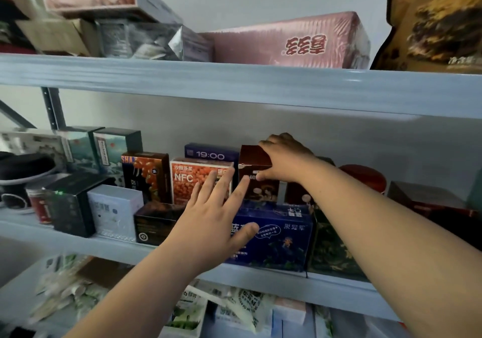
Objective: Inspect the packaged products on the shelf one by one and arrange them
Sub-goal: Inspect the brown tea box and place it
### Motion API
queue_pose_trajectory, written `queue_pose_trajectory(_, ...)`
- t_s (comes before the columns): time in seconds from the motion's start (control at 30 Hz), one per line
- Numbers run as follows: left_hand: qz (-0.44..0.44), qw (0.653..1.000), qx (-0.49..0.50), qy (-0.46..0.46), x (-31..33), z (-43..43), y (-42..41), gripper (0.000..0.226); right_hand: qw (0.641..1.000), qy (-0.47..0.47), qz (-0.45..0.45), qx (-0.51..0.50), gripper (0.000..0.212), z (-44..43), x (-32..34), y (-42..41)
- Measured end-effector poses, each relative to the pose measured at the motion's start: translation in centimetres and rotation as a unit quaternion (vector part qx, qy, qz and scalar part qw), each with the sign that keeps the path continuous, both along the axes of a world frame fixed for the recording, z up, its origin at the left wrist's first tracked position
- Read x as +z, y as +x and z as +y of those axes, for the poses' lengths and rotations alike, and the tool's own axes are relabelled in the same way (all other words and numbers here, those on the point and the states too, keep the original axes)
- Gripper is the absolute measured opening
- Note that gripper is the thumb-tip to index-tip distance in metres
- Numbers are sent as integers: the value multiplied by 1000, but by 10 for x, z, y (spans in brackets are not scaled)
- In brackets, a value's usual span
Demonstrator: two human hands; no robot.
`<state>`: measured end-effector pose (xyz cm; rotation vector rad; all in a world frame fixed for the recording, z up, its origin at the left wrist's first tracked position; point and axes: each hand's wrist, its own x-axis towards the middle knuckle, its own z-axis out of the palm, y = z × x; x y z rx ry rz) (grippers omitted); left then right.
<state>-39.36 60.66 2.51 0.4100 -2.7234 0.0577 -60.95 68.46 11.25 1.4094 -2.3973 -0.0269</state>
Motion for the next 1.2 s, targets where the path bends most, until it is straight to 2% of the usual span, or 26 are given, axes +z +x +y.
queue_pose_trajectory(0.1,-9,1000,1,3,10,-2,-8,86,999,43,-7,-13,88,-9,-4,-14)
queue_pose_trajectory(0.2,-10,1000,1,-1,21,-3,-18,87,998,48,-33,-21,78,-11,-7,-27)
queue_pose_trajectory(0.33,-19,1000,-2,2,35,-1,-37,85,996,73,-31,-34,86,-6,-10,-31)
queue_pose_trajectory(0.43,-3,1000,-14,-6,47,3,-55,76,996,82,-31,-33,86,9,-8,-31)
queue_pose_trajectory(0.6,2,999,-27,-21,66,13,-92,65,998,44,-36,-9,82,56,-1,-33)
queue_pose_trajectory(0.8,-45,997,-44,-39,84,34,-152,76,999,20,-38,-28,78,122,6,-36)
queue_pose_trajectory(0.93,-110,992,-40,-39,89,47,-195,57,998,6,-48,-34,74,149,6,-41)
queue_pose_trajectory(1.1,-157,987,-23,-3,92,63,-215,77,998,-3,-62,-31,73,171,-1,-49)
queue_pose_trajectory(1.2,-149,988,-16,-35,93,65,-218,81,996,-22,-82,-21,72,180,-4,-50)
